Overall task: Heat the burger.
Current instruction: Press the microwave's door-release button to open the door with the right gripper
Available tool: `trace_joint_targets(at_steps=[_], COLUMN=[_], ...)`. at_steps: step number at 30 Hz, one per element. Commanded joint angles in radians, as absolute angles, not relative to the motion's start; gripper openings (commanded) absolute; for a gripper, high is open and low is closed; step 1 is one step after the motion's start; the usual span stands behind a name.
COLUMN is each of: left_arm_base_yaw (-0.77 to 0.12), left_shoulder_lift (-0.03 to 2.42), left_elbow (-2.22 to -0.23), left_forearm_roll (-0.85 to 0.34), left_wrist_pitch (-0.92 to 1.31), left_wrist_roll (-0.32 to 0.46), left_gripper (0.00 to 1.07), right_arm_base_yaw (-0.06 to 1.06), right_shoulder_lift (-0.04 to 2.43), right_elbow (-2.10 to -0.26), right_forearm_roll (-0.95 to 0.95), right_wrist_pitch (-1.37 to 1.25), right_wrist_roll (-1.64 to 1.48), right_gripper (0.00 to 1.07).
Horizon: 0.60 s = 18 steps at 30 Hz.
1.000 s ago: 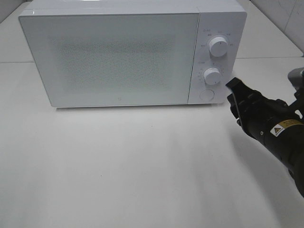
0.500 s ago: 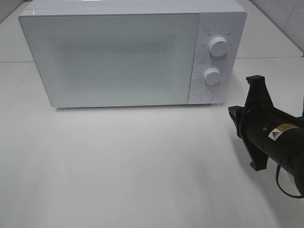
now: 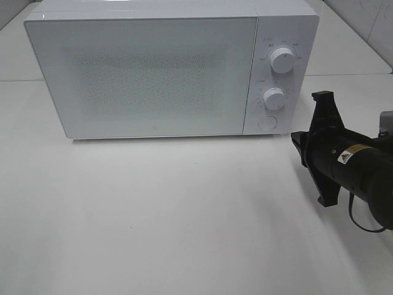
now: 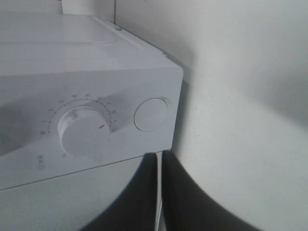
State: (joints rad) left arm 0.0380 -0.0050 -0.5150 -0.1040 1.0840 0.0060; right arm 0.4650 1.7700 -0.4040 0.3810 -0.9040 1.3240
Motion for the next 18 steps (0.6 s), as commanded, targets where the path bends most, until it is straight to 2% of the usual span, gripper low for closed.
trace_joint_targets(at_steps=[1,18], left_arm_base_yaw=[0.037,0.037], left_shoulder_lift=[-0.018,-0.018], left_elbow=[-0.514,-0.514], left_forearm_roll=[-0.107,-0.107], left_wrist_pitch=[1.066,1.066], left_wrist_roll=[0.005,0.005], left_gripper=[0.98,0.98], right_arm_base_yaw=[0.43,0.365], right_shoulder_lift=[1.817,2.02], right_elbow=[-0.454,-0.648], right_forearm_roll=[0.302,0.227], right_wrist_pitch=[-0.901,-0.903], right_wrist_roll=[1.366,1.433], right_gripper=[0.0,0.0])
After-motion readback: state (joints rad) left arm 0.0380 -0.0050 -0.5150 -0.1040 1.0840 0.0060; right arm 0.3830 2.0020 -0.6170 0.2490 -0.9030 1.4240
